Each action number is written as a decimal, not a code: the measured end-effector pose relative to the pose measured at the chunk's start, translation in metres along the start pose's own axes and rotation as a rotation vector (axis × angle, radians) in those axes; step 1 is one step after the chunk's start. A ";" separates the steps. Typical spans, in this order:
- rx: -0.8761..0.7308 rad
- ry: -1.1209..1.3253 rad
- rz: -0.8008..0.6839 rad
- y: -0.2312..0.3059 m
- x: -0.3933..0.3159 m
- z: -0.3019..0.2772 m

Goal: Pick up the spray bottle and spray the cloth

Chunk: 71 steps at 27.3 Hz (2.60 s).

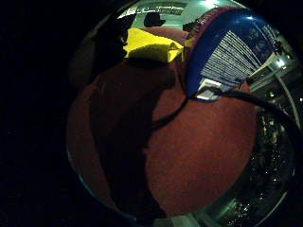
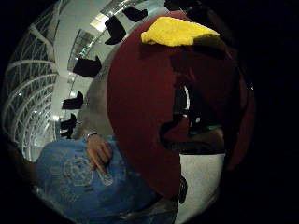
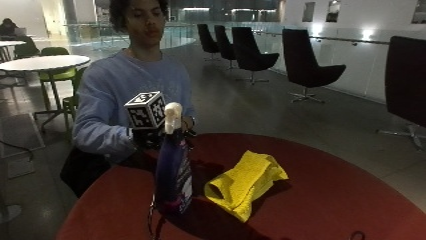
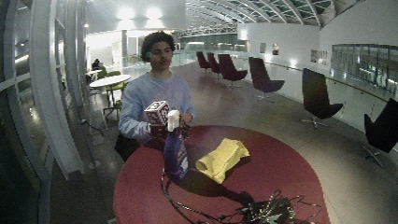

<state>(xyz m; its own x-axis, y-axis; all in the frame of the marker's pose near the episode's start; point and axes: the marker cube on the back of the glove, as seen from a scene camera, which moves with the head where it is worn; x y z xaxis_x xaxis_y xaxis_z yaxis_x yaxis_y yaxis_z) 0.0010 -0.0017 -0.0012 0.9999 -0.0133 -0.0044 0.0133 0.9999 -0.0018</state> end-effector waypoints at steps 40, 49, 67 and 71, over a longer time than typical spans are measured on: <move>0.382 -0.799 0.233 0.013 0.057 -0.059; 0.604 -0.966 0.315 0.010 0.085 -0.056; 0.647 -0.696 0.667 -0.048 0.120 -0.023; 0.620 -0.614 0.693 -0.061 0.124 -0.011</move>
<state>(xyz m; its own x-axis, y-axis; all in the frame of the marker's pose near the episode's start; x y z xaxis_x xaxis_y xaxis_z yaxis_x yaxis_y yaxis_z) 0.1239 -0.0648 -0.0124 0.6219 0.3802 0.6847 -0.7203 0.6208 0.3095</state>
